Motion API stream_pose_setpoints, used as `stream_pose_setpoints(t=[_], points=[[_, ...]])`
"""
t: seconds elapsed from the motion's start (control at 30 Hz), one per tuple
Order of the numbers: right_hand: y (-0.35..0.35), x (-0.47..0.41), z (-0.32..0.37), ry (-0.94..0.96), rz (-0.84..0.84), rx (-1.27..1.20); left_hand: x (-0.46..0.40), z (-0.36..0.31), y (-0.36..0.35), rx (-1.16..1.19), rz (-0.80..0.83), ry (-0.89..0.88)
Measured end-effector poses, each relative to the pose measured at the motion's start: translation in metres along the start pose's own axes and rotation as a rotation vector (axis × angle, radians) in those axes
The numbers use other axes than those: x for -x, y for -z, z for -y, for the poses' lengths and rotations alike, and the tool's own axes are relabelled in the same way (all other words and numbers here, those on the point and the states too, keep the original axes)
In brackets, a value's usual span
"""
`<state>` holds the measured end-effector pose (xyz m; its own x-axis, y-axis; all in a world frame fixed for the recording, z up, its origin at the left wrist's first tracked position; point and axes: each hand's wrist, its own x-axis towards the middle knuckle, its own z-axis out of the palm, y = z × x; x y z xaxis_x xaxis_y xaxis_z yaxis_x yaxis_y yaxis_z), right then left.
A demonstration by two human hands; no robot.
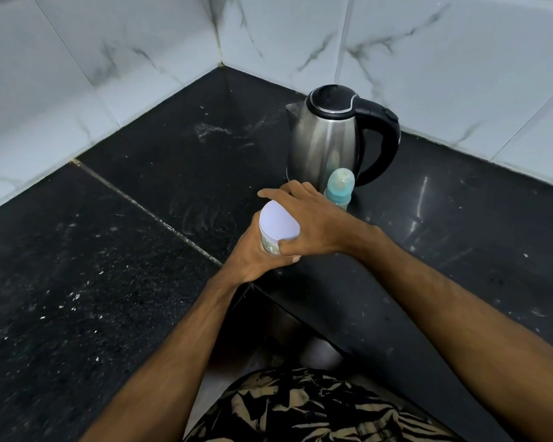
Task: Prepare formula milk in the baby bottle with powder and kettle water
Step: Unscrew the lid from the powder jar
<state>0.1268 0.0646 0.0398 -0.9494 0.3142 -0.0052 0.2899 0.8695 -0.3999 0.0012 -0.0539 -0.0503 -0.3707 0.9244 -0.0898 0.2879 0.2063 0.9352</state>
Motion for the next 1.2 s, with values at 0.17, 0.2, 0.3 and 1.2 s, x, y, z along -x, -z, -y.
stream_pose_setpoints(t=[0.17, 0.2, 0.3, 1.2], points=[[0.005, 0.003, -0.001, -0.013, -0.061, -0.08, -0.001, 0.002, 0.0, -0.007, 0.013, -0.013], [0.005, 0.005, -0.001, -0.026, -0.07, -0.1, -0.001, 0.0, 0.0, -0.013, 0.011, -0.02], [0.004, 0.008, -0.005, -0.058, -0.092, -0.151, 0.0, -0.002, 0.0, -0.013, 0.001, -0.034], [-0.083, 0.115, -0.034, -0.215, -0.336, -0.502, -0.004, 0.006, 0.002, -0.058, -0.022, -0.037]])
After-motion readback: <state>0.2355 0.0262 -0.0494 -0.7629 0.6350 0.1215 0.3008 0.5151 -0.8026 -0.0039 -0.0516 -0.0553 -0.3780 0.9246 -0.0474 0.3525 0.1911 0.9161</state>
